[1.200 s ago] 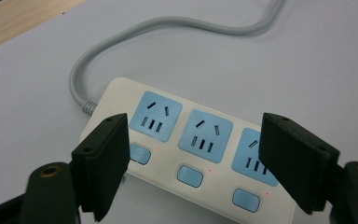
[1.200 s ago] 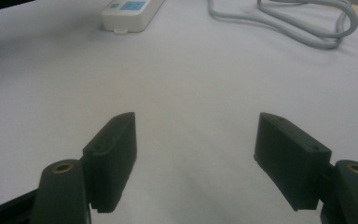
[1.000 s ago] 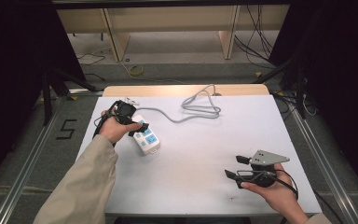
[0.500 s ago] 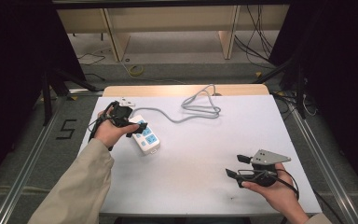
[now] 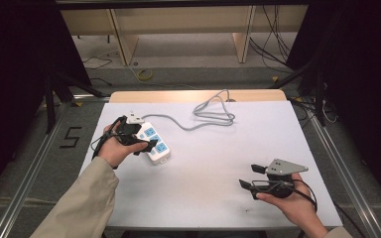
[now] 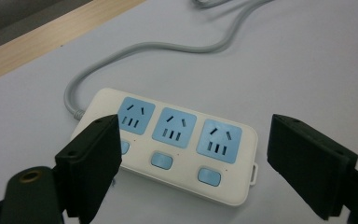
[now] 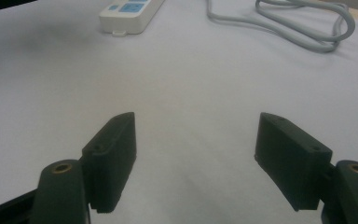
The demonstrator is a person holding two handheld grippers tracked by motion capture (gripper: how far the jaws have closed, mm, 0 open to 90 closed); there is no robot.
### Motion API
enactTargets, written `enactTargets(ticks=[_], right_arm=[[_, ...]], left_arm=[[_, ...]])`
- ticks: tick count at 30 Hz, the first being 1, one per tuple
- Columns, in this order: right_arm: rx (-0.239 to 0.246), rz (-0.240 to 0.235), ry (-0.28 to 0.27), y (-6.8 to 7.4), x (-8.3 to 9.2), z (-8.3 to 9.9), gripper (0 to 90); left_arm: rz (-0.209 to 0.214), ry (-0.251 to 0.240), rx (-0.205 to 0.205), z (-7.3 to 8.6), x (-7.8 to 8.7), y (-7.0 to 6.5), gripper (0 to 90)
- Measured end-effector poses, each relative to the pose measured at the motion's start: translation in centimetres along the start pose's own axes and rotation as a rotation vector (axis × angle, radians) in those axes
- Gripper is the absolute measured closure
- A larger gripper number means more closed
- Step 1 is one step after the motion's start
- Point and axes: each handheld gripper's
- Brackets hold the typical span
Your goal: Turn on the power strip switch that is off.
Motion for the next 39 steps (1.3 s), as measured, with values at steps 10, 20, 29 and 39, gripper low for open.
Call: enactTargets(ticks=[10, 20, 29, 39], right_arm=[[0.004, 0.000, 0.000, 0.0, -0.1, -0.1, 29.6], [0.002, 0.001, 0.004, 0.0, -0.2, -0.1, 29.4], [0.004, 0.005, 0.007, -0.1, -0.2, -0.1, 29.2], [0.010, 0.002, 0.010, -0.2, -0.3, -0.1, 28.7]], left_arm=[[0.006, 0.004, -0.040, 1.0, 0.8, -1.1, 17.4], [0.030, -0.024, -0.048, 2.0, 1.7, -1.8, 17.4], [0.056, -0.059, -0.043, 3.5, 2.4, -2.5, 17.0], [0.076, -0.095, -0.061, 4.6, 3.2, -3.3, 16.4]])
Point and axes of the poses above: each handheld gripper's, and its own axes: x roughly backward along the jaws, z roughly out of its underside, y roughly to its left, and after that the axes turned 10 degrees about -y, right-handed
